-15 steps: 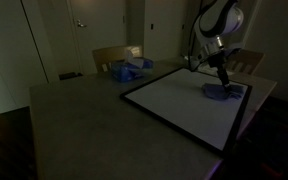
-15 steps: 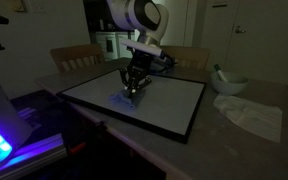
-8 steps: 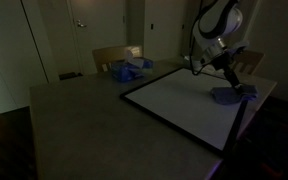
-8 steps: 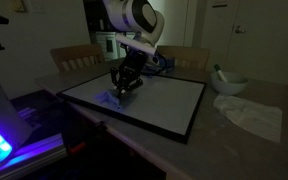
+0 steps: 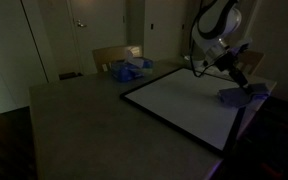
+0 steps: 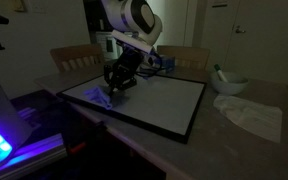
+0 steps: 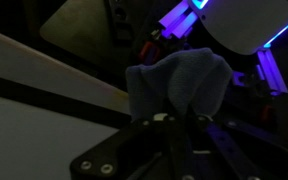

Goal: Use the cloth to wipe the whiteboard on the table

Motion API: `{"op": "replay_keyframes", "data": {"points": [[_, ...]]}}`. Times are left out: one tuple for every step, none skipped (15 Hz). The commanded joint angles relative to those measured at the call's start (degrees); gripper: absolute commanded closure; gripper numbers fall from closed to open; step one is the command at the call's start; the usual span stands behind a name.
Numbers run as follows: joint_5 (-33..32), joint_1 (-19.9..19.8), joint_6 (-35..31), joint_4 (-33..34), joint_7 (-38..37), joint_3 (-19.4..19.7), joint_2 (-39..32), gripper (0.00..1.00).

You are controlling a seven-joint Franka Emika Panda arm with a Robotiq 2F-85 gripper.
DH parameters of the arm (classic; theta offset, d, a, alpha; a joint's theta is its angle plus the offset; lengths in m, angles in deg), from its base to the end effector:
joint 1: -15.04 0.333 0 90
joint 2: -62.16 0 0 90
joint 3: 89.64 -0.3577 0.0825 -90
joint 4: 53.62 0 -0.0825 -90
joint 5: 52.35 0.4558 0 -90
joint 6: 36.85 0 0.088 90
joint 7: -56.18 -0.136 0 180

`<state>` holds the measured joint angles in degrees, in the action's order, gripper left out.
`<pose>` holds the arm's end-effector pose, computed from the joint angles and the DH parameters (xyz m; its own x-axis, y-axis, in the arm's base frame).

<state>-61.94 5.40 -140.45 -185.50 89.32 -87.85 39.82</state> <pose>0.4243 -0.1065 0.1046 0.5486 0.4652 -0.6947 0.3034 -0.8850 -0.3530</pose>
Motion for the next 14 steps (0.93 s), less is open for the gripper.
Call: {"op": "replay_keyframes", "data": {"points": [[0.9, 0.2, 2.3, 0.6, 0.0, -0.5, -0.4, 0.98], [1.2, 0.2, 3.0, 0.9, 0.1, -0.7, -0.8, 0.98], [1.5, 0.3, 4.2, 1.4, 0.2, -0.9, -1.4, 0.98], [1.6, 0.5, 5.2, 1.7, 0.3, -1.1, -1.8, 0.98], [1.8, 0.6, 5.8, 1.9, 0.2, -1.4, -2.0, 0.98], [1.8, 0.6, 5.6, 1.7, 0.0, -1.6, -1.9, 0.98], [1.8, 0.8, 3.8, 1.3, -0.6, -1.8, -1.6, 0.98], [1.4, 1.0, 2.8, 1.0, -1.3, -1.8, -1.6, 0.98], [1.4, 1.2, 2.2, 0.9, -1.6, -1.8, -1.5, 0.98], [1.6, 1.3, 0.8, 0.5, -2.0, -1.9, -1.3, 0.98], [1.8, 1.4, -0.5, 0.2, -2.0, -2.0, -1.0, 0.98], [2.2, 1.4, -1.6, 0.1, -2.0, -2.1, -0.9, 0.98], [2.3, 1.4, -2.4, 0.1, -2.0, -2.2, -0.9, 0.98], [2.9, 1.4, -3.0, 0.2, -2.0, -2.3, -0.9, 0.98]]}}
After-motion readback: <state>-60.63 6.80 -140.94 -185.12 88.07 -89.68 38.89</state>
